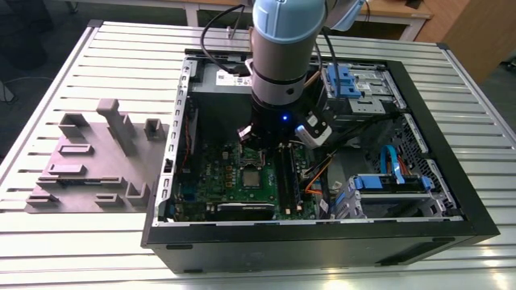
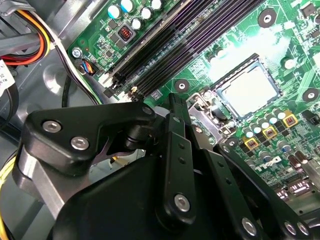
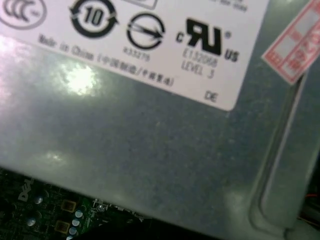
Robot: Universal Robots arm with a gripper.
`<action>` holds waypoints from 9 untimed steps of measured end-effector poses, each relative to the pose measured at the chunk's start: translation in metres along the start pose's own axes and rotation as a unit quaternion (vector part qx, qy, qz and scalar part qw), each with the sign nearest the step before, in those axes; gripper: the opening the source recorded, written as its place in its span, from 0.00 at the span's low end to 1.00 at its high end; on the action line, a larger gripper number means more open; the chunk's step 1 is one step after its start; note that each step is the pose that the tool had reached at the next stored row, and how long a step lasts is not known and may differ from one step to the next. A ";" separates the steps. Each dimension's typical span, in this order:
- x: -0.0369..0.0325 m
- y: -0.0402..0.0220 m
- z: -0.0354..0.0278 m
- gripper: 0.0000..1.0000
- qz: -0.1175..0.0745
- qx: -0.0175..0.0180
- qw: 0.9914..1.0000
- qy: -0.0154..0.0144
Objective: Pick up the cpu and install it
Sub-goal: 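Close the cpu cover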
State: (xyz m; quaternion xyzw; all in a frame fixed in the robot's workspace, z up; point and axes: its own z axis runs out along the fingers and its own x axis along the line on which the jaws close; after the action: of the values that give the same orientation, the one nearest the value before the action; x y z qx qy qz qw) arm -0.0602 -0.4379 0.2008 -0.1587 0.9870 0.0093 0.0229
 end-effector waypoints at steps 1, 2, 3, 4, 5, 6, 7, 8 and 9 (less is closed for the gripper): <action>0.0003 0.0001 0.0000 0.10 0.000 0.000 1.000 0.000; 0.0006 0.0002 0.0000 0.10 0.000 0.000 1.000 -0.001; 0.0011 0.0003 -0.0001 0.10 0.000 0.000 1.000 -0.001; 0.0016 0.0005 -0.0001 0.10 0.000 0.001 1.000 -0.002; 0.0019 0.0006 -0.0001 0.10 0.000 0.001 1.000 -0.003; 0.0022 0.0007 -0.0001 0.10 0.000 0.001 1.000 -0.003; 0.0023 0.0008 -0.0001 0.10 0.000 0.001 1.000 -0.003; 0.0025 0.0008 -0.0001 0.10 0.000 0.001 1.000 -0.003; 0.0026 0.0008 -0.0001 0.10 0.000 0.001 1.000 -0.003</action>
State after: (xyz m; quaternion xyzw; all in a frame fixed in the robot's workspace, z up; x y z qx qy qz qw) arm -0.0630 -0.4379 0.2008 -0.1587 0.9869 0.0088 0.0265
